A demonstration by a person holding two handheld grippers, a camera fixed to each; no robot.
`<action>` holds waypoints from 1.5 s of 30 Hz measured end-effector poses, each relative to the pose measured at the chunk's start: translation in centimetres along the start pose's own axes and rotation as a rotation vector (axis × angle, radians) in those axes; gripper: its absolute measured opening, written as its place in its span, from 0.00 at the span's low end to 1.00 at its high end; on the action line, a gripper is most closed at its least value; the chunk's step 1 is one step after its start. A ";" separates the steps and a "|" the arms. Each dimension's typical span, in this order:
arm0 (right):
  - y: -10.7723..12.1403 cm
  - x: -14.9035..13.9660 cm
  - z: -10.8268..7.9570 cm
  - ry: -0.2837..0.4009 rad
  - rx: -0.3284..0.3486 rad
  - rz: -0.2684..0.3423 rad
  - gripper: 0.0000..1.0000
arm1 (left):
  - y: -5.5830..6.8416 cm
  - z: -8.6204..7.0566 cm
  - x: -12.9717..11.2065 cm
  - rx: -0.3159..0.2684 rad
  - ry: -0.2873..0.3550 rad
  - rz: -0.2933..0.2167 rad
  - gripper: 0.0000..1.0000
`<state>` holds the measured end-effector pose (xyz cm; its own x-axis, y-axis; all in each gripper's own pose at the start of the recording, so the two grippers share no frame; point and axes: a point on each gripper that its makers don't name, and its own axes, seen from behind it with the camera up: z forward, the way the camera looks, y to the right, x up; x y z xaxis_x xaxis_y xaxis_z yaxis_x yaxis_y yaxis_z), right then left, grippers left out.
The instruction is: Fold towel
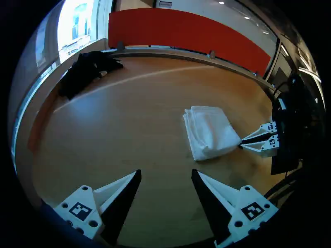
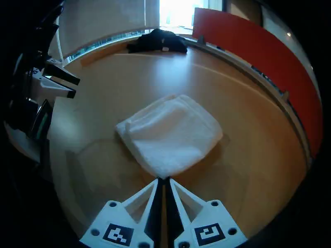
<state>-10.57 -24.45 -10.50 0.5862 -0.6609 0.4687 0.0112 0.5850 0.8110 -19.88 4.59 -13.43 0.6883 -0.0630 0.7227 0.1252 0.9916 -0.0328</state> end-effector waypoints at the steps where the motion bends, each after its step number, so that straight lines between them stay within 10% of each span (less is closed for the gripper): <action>1: 0.2 0.4 -0.3 0.006 -0.002 -0.004 0.04 | 0.0 0.0 0.0 -0.001 0.001 0.000 0.90; 27: 4.1 13.3 -10.0 0.173 -0.060 -0.096 0.04 | 2.1 -0.5 3.3 -0.036 0.046 0.040 0.89; 45: 8.8 14.4 -17.3 0.205 -0.118 -0.059 0.04 | 3.1 -0.1 4.3 -0.060 0.053 0.057 0.90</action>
<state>11.96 -20.74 -2.69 0.7336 -0.5933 0.3314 0.1374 0.6071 0.7827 -16.44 7.37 -10.47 0.7323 -0.0141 0.6809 0.1262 0.9853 -0.1154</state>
